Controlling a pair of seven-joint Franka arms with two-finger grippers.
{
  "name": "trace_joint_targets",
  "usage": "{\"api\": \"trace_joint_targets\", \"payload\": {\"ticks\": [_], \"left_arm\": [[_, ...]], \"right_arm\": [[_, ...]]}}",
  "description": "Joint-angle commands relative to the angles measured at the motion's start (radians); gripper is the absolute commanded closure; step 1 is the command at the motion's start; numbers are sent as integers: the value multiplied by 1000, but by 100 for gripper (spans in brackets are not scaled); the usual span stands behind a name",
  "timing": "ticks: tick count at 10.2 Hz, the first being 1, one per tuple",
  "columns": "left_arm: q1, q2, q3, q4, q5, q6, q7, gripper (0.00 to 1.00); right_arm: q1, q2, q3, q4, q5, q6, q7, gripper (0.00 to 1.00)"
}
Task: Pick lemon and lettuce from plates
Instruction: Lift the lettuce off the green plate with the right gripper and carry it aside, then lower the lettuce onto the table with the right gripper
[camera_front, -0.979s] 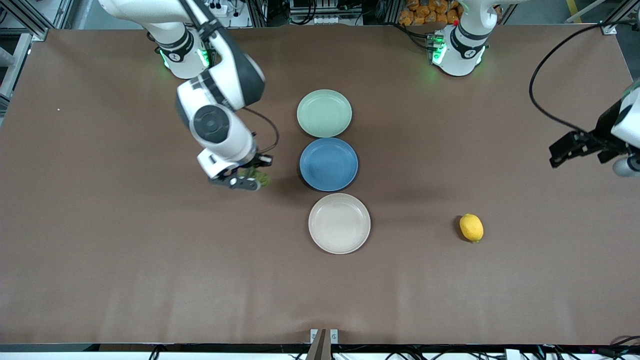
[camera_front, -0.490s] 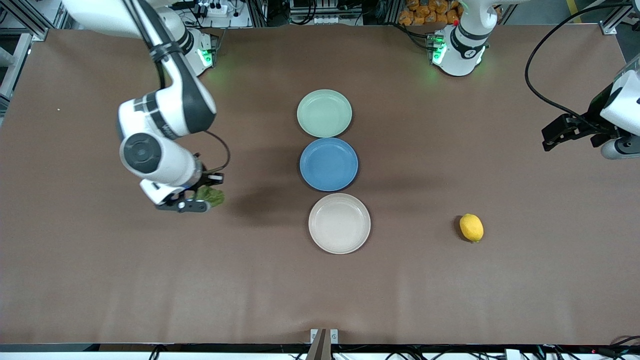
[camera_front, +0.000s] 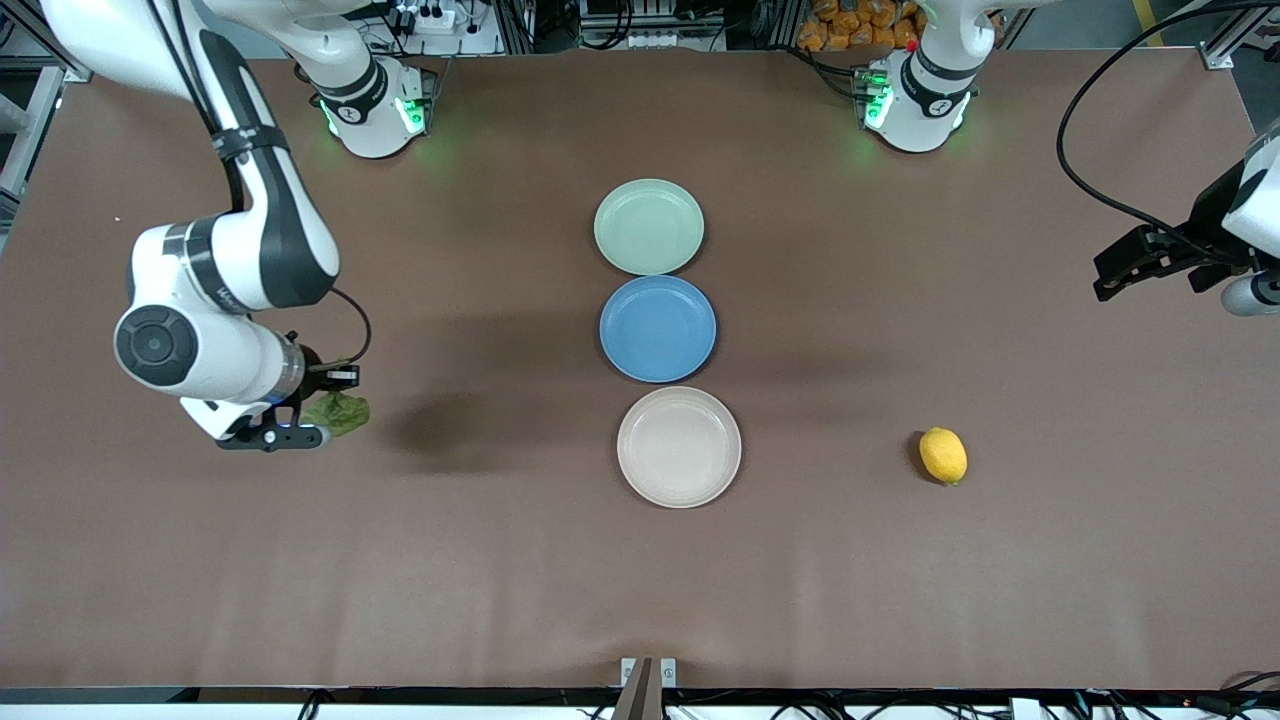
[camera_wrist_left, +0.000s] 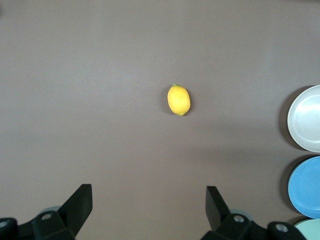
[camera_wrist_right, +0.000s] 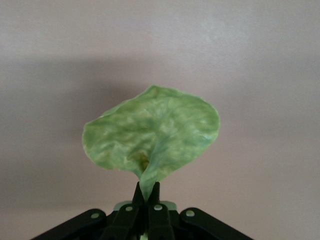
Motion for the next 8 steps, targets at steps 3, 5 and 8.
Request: {"api": "trace_joint_targets", "payload": {"ticks": [3,5,8], "left_arm": [[1,4,-3,-12,-48,41,34,0],[6,9,-2,-14,-50,41,37,0],[28,-5,3,-15,-50,21,48,0]], "right_arm": [[-58,108,18,3,-39,97,-17,100],[-66,115,17,-41,-42,171,-26,100],[-91,120,17,-98,-53,232,-57,100]]}}
